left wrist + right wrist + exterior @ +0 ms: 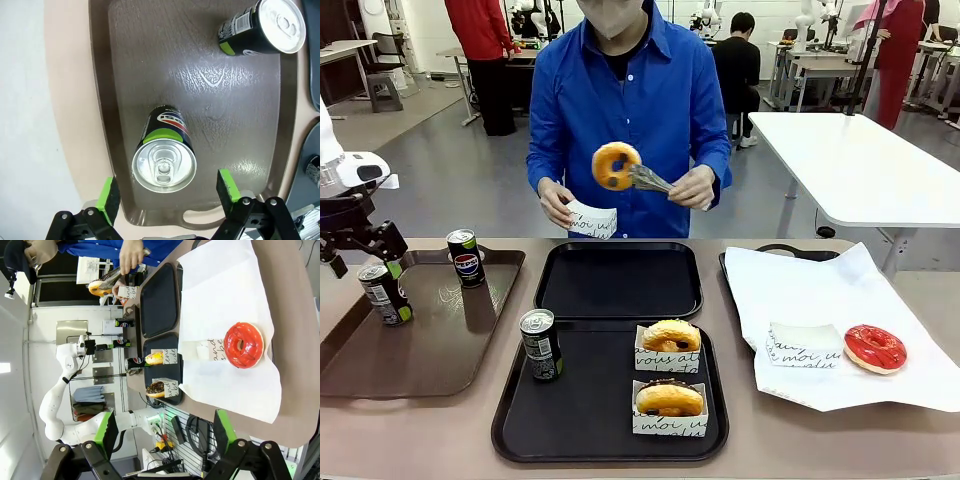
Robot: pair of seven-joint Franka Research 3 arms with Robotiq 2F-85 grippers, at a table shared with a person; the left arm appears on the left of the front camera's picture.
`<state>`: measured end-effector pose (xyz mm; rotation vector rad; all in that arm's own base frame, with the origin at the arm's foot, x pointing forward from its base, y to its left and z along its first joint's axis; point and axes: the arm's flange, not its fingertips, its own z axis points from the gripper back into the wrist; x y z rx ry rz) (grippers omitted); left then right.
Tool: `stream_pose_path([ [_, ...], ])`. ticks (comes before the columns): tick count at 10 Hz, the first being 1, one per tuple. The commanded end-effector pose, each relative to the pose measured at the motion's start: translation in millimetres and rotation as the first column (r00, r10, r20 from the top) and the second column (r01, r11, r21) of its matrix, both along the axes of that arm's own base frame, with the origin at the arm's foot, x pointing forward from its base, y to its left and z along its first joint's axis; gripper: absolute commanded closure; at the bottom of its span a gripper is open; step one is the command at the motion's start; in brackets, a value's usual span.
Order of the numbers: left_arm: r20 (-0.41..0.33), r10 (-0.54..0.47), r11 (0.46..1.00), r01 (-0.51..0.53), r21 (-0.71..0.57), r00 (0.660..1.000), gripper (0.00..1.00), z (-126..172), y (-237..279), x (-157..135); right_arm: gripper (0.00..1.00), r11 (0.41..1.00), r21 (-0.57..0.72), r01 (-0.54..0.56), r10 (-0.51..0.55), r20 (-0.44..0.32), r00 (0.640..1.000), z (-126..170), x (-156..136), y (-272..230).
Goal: Set up donuts and drinks on trays.
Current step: Pick up one Pepsi coke from the Handle tray and place it on the Flat Tray without a Pepsi coke.
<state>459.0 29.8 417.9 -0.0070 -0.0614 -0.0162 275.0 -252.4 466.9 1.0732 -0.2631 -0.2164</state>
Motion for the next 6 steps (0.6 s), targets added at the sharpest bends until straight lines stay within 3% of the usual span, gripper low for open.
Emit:
stream_pose_path([
  [1, 0.008, 0.014, 1.0, -0.014, -0.005, 1.0, 0.0, -10, -4, 1, 0.0, 1.0, 0.005, -0.005, 0.005, 0.001, 1.0, 0, -1, 0],
  [6, 0.013, 0.009, 1.0, -0.009, -0.002, 1.0, 0.0, -31, -5, 12, 0.0, 1.0, 0.005, -0.005, 0.005, 0.001, 1.0, 0, -1, 0],
])
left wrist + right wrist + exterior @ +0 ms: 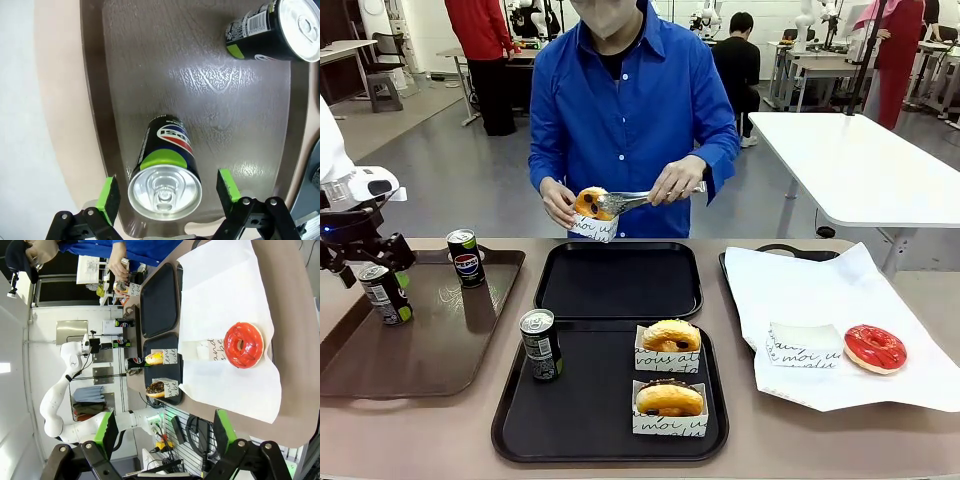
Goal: Set up donuts and drinks on trays.
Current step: Pick up one Pepsi coke from the Handle tray and place it on the Flat Tray without a Pepsi coke.
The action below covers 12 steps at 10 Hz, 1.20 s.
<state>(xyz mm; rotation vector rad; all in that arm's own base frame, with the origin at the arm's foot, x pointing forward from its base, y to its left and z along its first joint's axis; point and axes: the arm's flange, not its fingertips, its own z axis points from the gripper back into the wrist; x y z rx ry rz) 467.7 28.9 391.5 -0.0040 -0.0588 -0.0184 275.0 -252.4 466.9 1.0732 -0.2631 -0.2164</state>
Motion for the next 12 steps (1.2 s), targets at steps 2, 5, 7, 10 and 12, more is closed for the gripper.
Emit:
stream_pose_path([
  [2, 0.013, 0.022, 1.0, -0.022, -0.002, 1.0, 0.0, -10, -1, 7, 0.0, 1.0, 0.005, -0.005, 0.005, 0.001, 1.0, 0, -1, 0],
  [5, 0.026, 0.028, 1.0, -0.028, -0.009, 0.999, 0.0, -13, 3, 11, 0.0, 1.0, 0.005, -0.005, 0.005, 0.001, 1.0, 0, -1, 0],
  [7, 0.03, 0.022, 1.0, -0.022, -0.016, 0.999, 0.54, -11, 3, 10, 0.0, 1.0, 0.005, -0.005, 0.005, 0.001, 1.0, 0, -1, 0],
  [10, 0.035, 0.027, 0.999, -0.026, -0.025, 0.999, 1.0, -4, 3, 8, 0.0, 1.0, 0.005, -0.005, 0.005, 0.001, 1.0, 0, -1, 0],
  [12, 0.022, 0.039, 0.999, -0.039, -0.028, 0.999, 0.79, -3, 3, 8, 0.0, 1.0, 0.005, -0.005, 0.005, 0.001, 1.0, 0, -1, 0],
])
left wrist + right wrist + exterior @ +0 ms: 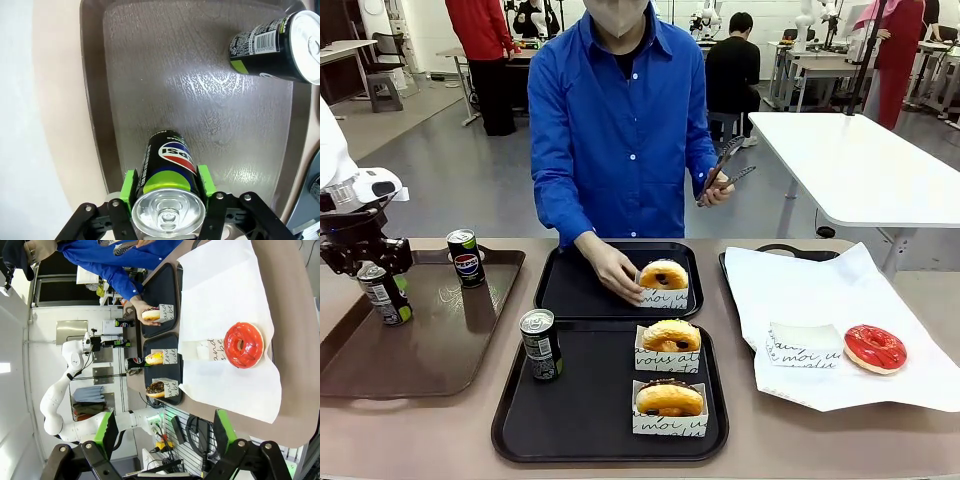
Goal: Set up donuts and drinks on trays.
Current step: Pick up one Pepsi coke from the Handle tray and place it on the Flat Tray without a Pepsi coke.
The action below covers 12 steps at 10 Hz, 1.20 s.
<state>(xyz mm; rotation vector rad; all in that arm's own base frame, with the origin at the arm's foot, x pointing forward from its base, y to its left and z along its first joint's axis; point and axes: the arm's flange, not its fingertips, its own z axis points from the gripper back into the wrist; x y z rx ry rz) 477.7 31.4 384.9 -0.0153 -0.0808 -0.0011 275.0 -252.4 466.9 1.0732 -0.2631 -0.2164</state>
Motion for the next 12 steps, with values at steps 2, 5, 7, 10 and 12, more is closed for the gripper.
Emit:
stream_pose_path([
  [2, -0.013, 0.036, 0.999, -0.036, -0.011, 0.999, 0.98, 4, 0, -1, 0.0, 1.0, 0.005, -0.005, 0.005, 0.001, 1.0, 0, -1, 0],
  [5, -0.023, 0.039, 0.999, -0.04, -0.033, 0.999, 0.89, 22, -2, -3, 0.0, 1.0, 0.005, -0.005, 0.005, 0.001, 1.0, 0, -1, 0],
  [7, -0.05, -0.039, 0.999, 0.039, -0.013, 0.998, 1.0, 86, -20, -25, 0.0, 1.0, 0.005, -0.005, 0.005, 0.001, 1.0, 0, -1, 0],
  [10, -0.065, -0.102, 0.995, 0.101, -0.02, 0.993, 1.0, 146, -35, -65, 0.0, 1.0, 0.005, -0.005, 0.005, 0.001, 1.0, 0, -1, 0],
  [12, -0.041, -0.13, 0.991, 0.128, -0.036, 0.991, 1.0, 159, -39, -84, 0.0, 1.0, 0.005, -0.005, 0.005, 0.001, 1.0, 0, -1, 0],
])
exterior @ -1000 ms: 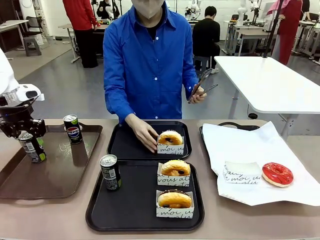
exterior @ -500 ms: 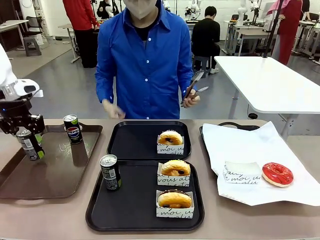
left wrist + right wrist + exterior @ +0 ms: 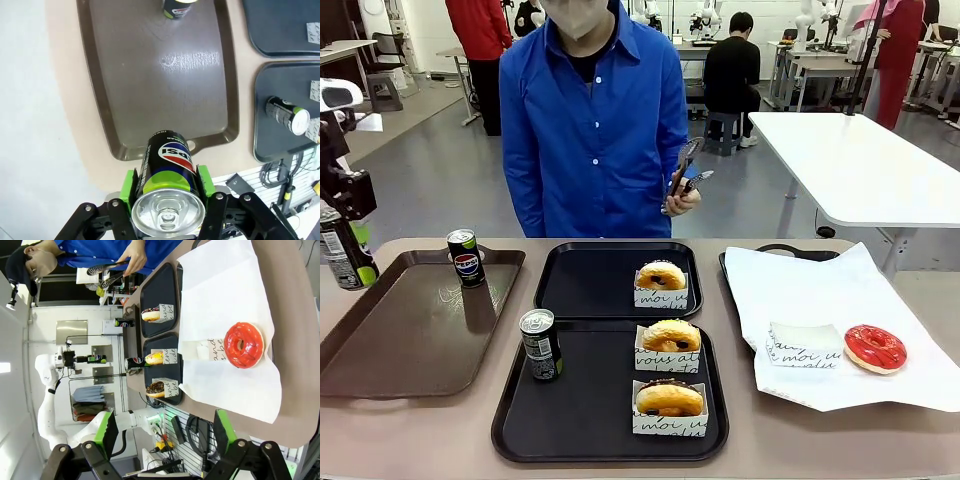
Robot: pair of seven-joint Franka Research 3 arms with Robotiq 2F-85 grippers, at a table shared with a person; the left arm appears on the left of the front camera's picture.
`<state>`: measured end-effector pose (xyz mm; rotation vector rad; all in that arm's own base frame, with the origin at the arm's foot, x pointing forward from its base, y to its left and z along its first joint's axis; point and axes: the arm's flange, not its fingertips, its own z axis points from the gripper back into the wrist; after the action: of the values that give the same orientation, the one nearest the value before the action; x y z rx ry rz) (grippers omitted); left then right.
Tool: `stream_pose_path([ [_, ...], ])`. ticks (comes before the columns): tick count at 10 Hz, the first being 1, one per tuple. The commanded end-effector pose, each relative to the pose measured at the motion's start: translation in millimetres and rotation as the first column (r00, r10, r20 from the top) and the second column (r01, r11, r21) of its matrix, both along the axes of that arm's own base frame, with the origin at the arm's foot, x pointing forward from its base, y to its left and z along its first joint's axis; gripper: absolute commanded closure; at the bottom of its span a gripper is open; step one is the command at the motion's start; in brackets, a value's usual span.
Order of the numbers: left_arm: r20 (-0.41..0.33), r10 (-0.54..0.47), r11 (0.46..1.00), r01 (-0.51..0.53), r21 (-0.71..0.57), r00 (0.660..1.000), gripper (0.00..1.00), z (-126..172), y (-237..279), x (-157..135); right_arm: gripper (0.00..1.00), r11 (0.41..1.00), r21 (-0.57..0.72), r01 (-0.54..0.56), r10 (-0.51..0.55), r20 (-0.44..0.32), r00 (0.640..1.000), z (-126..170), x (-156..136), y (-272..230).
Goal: Set up donuts and drinks on trays.
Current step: Pick up one Pepsi coke from the Handle tray and place it on the Flat Tray without a Pepsi coke.
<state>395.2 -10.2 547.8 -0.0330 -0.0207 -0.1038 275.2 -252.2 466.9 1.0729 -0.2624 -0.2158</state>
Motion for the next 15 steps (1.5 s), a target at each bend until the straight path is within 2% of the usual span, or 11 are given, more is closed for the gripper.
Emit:
stream_pose_path([
  [1, 0.014, -0.007, 1.0, 0.008, -0.028, 1.0, 1.0, -4, 5, -1, 0.0, 1.0, 0.006, -0.004, 0.004, 0.002, 1.0, 0, -1, 0],
  [8, 0.005, -0.001, 1.0, 0.001, -0.003, 1.0, 1.0, 2, 1, -3, 0.0, 1.0, 0.006, -0.004, 0.004, 0.002, 1.0, 0, -1, 0],
  [9, 0.001, 0.001, 1.0, -0.001, -0.005, 1.0, 0.42, -1, 1, -3, 0.0, 1.0, 0.006, -0.004, 0.004, 0.002, 1.0, 0, -1, 0],
  [11, 0.068, -0.094, 0.994, 0.091, 0.054, 0.993, 0.42, 5, -38, 14, 0.0, 1.0, 0.006, -0.004, 0.004, 0.002, 1.0, 0, -1, 0],
  [12, 0.087, -0.165, 0.983, 0.157, 0.098, 0.982, 0.42, 5, -65, 32, 0.0, 1.0, 0.006, -0.004, 0.004, 0.002, 1.0, 0, -1, 0],
  [15, 0.114, -0.333, 0.932, 0.309, 0.189, 0.936, 0.42, -15, -141, 81, 0.0, 1.0, 0.006, -0.004, 0.004, 0.002, 1.0, 0, -1, 0],
])
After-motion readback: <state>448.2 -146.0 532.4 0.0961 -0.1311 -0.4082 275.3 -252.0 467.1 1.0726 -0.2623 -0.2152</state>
